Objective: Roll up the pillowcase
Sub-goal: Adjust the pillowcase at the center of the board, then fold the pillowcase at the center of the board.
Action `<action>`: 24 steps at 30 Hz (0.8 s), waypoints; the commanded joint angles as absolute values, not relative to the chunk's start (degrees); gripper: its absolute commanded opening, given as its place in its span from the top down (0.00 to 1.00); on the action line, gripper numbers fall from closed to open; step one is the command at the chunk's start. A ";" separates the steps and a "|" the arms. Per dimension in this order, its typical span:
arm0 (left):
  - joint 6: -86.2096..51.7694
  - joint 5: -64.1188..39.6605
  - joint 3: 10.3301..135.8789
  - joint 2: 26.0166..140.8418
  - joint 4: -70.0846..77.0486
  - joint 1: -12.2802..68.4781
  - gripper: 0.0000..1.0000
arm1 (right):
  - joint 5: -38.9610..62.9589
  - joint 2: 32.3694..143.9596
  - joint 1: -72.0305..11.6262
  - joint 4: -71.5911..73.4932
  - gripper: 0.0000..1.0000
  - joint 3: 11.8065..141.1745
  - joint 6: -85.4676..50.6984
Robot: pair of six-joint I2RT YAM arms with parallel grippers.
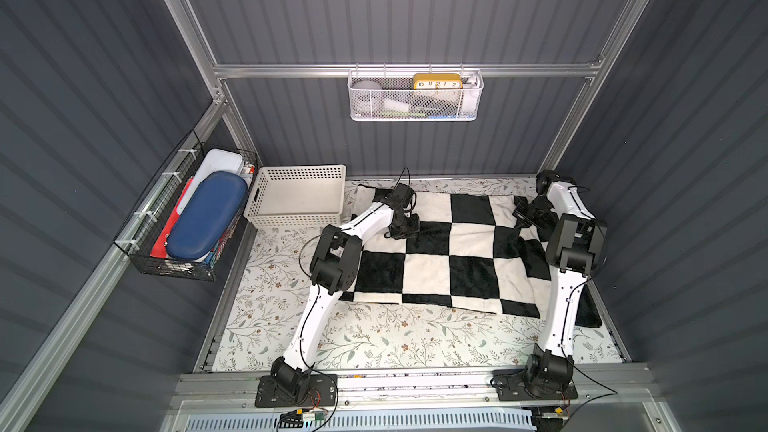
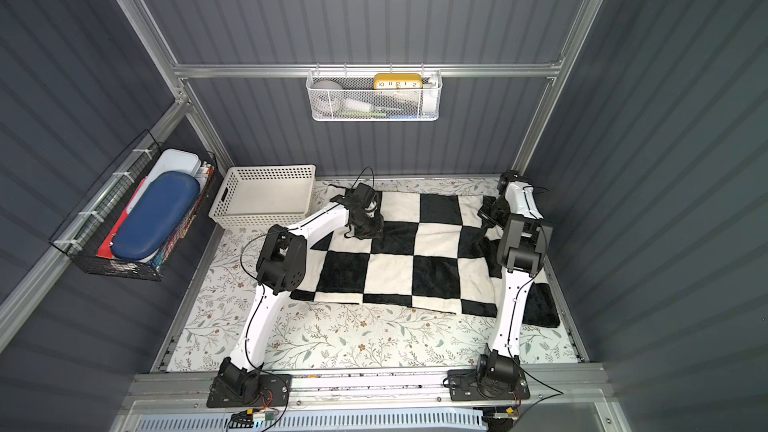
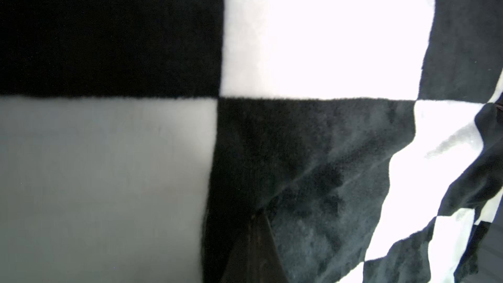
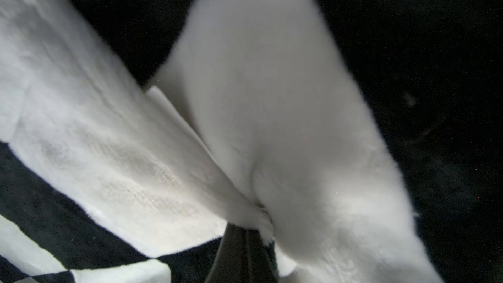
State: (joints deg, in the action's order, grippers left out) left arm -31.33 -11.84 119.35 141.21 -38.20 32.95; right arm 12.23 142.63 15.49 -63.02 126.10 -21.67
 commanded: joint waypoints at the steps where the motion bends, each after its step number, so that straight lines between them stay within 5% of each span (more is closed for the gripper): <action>1: -28.42 -4.72 122.55 139.91 -39.40 32.69 1.00 | 11.59 139.61 15.43 -64.54 1.00 126.78 -22.58; 5: -27.13 1.79 122.56 132.18 -39.99 32.63 0.97 | 12.34 132.91 14.56 -64.10 1.00 123.86 -23.57; 6: -27.61 3.96 122.28 129.74 -41.67 32.69 0.77 | 11.99 130.73 14.29 -63.70 0.99 122.16 -23.91; 8: -30.90 7.34 118.95 123.75 -43.53 32.78 0.76 | 12.55 125.39 13.73 -62.46 1.00 117.02 -24.93; 10: -36.89 8.58 109.76 115.24 -42.15 32.77 0.72 | 11.62 118.32 12.33 -60.01 1.00 109.39 -25.18; 12: -42.09 7.31 95.15 104.23 -38.83 32.76 0.57 | 10.88 109.00 10.36 -56.02 0.90 98.86 -26.48; 17: -64.08 5.74 69.58 84.69 -45.58 31.46 0.52 | 12.05 90.97 5.78 -48.13 0.88 75.71 -30.85; 24: -86.38 6.49 56.80 76.57 -58.07 31.46 0.21 | 17.91 88.76 1.90 -53.65 0.88 68.58 -25.82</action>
State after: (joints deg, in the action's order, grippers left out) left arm -71.09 5.02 57.21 76.73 -50.09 31.55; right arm 15.14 88.25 2.52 -51.92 69.93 -27.62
